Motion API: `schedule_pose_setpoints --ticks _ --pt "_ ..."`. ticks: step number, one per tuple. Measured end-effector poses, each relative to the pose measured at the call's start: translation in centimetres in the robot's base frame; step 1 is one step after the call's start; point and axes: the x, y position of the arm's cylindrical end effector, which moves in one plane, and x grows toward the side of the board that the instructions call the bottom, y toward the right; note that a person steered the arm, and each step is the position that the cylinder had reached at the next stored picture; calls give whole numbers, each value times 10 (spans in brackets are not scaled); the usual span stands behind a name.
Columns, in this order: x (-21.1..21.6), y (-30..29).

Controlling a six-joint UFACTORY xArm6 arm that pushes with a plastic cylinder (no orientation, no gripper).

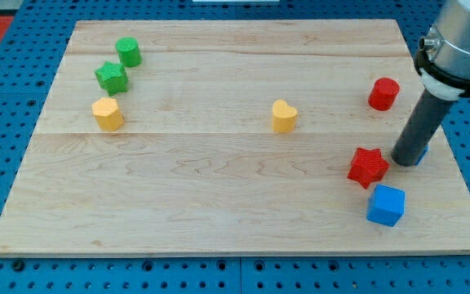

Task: Push the blue triangle between the red circle and red star

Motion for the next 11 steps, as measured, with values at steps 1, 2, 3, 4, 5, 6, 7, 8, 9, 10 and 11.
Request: schedule_pose_setpoints --ticks 1,2,3,4,5,6,7,8,9,10,11 --pt "18 12" --pt "25 37" --pt "7 74" --pt "-4 70" --pt "-5 41" --pt "-12 29" --pt "-23 28" --pt "-34 18" --pt "-40 -4" --pt "-44 -24" --pt "-60 20"
